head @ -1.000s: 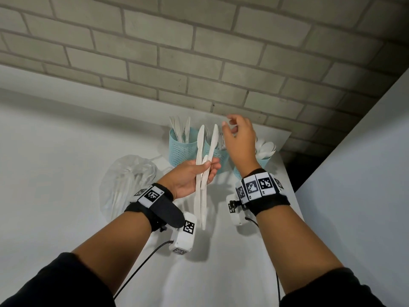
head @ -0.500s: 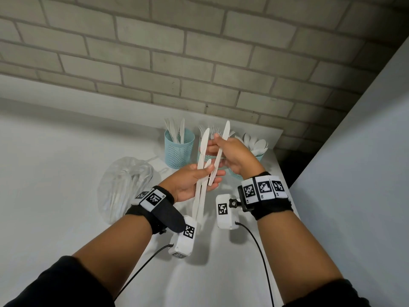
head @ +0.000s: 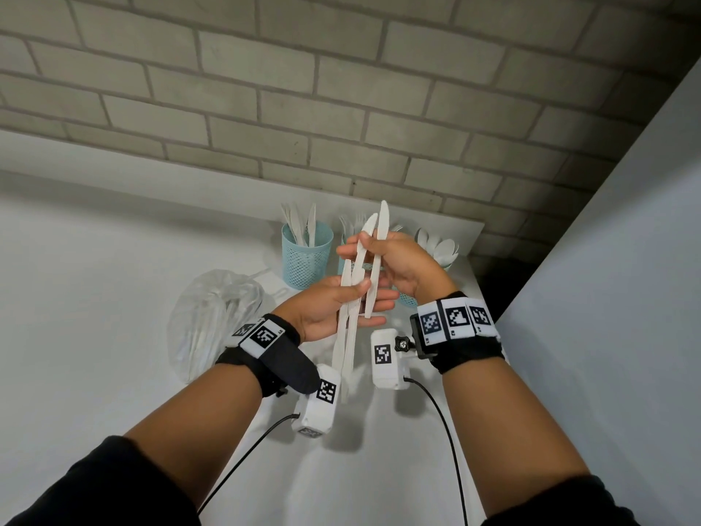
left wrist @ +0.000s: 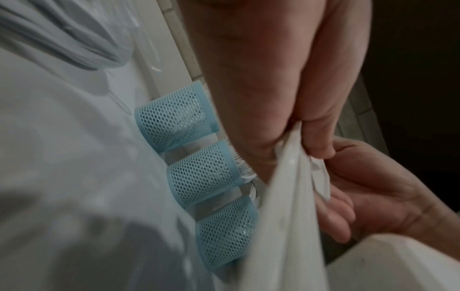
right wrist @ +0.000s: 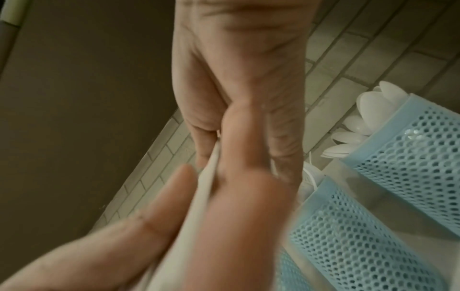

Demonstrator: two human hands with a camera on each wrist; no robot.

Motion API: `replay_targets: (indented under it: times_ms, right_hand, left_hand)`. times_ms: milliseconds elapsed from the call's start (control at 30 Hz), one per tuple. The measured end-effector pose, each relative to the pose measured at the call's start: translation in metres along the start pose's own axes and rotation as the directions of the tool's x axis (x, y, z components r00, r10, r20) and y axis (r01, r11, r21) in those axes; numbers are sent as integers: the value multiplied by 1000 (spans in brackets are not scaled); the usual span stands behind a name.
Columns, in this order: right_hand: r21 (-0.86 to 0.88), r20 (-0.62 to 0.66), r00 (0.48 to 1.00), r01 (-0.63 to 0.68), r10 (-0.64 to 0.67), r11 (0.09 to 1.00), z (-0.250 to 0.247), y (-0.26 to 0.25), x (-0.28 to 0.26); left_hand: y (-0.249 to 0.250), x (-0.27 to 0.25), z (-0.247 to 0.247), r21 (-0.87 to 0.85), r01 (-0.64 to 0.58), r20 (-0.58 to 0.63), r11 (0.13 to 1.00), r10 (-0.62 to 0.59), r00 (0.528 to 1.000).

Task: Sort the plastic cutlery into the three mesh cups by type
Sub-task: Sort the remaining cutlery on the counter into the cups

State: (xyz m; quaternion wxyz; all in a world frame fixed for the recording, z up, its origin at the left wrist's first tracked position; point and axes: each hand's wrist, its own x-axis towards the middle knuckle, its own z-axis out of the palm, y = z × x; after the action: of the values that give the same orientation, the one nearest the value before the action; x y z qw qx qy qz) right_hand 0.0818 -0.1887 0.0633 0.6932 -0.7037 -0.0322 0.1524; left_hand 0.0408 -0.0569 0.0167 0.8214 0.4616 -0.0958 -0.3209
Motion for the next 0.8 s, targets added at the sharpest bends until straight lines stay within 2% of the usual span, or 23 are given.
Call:
replay_targets:
  times_ms: [133, 233, 333, 400, 467, 500, 633, 733, 800]
  right_hand:
    - [39, -189, 975, 124, -115, 991, -1, 0, 7]
    - [132, -366, 916, 225, -164, 965, -3, -4, 8]
    - [273, -517, 842, 333, -154, 903, -8, -8, 7]
    - [394, -568, 817, 375, -99, 839, -13, -9, 7]
    - [472, -543, 838, 353, -49, 808, -17, -8, 7]
    - [472, -512, 858, 314, -34, 824, -18, -6, 7]
    - [308, -328, 944, 77, 31, 948, -18, 10, 4]
    - [232, -176, 979, -61, 104, 971, -14, 21, -2]
    - [208, -93, 984, -132, 154, 969, -11, 27, -5]
  left_hand:
    - [4, -1, 0, 15, -23, -12, 1000, 23, 1000]
    - [5, -2, -2, -8, -27, -33, 1000, 27, 999]
    - [4, -2, -4, -32, -42, -58, 999, 40, 998]
    - [4, -2, -6, -39, -66, -88, 997, 62, 994]
    - [3, -1, -8, -49, -99, -125, 994, 93, 988]
    - [3, 0, -8, -51, -117, -147, 992, 108, 983]
    - [3, 2, -11, -37, -164, -220, 986, 152, 963]
    - [2, 4, -15, -14, -184, -257, 983, 175, 951]
    - [2, 5, -18, -4, -202, -288, 979, 192, 938]
